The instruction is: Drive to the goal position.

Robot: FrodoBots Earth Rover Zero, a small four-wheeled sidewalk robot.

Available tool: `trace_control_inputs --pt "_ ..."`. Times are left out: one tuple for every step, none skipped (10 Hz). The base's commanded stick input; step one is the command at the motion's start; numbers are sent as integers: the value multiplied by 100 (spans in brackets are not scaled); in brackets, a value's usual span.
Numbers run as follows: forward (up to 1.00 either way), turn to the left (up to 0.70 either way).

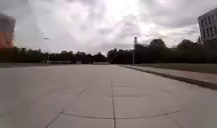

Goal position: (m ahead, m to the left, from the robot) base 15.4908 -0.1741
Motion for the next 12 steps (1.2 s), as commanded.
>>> trace_control_inputs --pt "100 0" --pt "100 0" --pt "100 0" --pt "100 0" --pt "100 0" --pt "100 0" --pt "100 0" --pt "100 0" --pt "100 0" --pt "100 0" --pt "100 0" --pt "100 0"
